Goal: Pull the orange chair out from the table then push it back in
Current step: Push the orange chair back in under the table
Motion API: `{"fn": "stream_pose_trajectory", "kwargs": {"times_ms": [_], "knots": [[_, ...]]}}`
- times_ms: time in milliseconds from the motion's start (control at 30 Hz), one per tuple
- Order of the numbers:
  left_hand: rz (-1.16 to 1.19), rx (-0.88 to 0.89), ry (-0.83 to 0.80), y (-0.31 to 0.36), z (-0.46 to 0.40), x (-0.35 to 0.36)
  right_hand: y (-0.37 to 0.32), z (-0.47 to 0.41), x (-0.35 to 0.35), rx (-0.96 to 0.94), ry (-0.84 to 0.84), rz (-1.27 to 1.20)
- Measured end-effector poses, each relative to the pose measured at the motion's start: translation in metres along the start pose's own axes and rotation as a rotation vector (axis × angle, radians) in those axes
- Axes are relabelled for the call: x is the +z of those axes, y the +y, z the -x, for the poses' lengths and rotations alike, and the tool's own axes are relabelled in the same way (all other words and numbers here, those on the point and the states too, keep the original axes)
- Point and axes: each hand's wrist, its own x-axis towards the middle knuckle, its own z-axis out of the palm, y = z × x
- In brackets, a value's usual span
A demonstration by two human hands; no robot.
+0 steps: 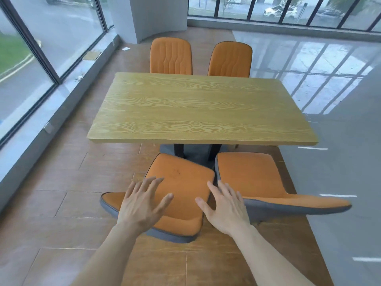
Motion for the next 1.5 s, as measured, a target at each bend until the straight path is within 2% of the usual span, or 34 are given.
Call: {"fn": "stream_pose_trajectory", "kwargs": {"times_ms": [267, 467, 833, 967, 1233, 1500], "knots": [[-0.017, 0.021, 0.016, -0.057, 0.039, -0.041, -0.066, 0.038, 0.025, 0.033, 0.039, -0.054], [-0.061, 0.003, 0.026, -0.085, 0.061, -0.039, -0.092, 0.055, 0.055, 0.040, 0.008, -0.069], [-0.066, 0.120, -0.146, -0.143, -0.019, 0.004, -0.132, 0.008, 0.106, 0.225, -0.006, -0.166], [-0.062, 0.068, -0.185, -0.156, -0.037, 0.018, -0.133, -0.006, 0.124, 0.287, 0.129, -0.081], [-0.083, 0.047, -0.112, -0.161, -0.023, 0.023, -0.137, -0.002, 0.127, 0.224, 0.167, -0.012], [-0.027, -0.047, -0.010, -0.159, 0.040, 0.037, -0.127, 0.021, 0.138, 0.091, 0.138, 0.020]]}}
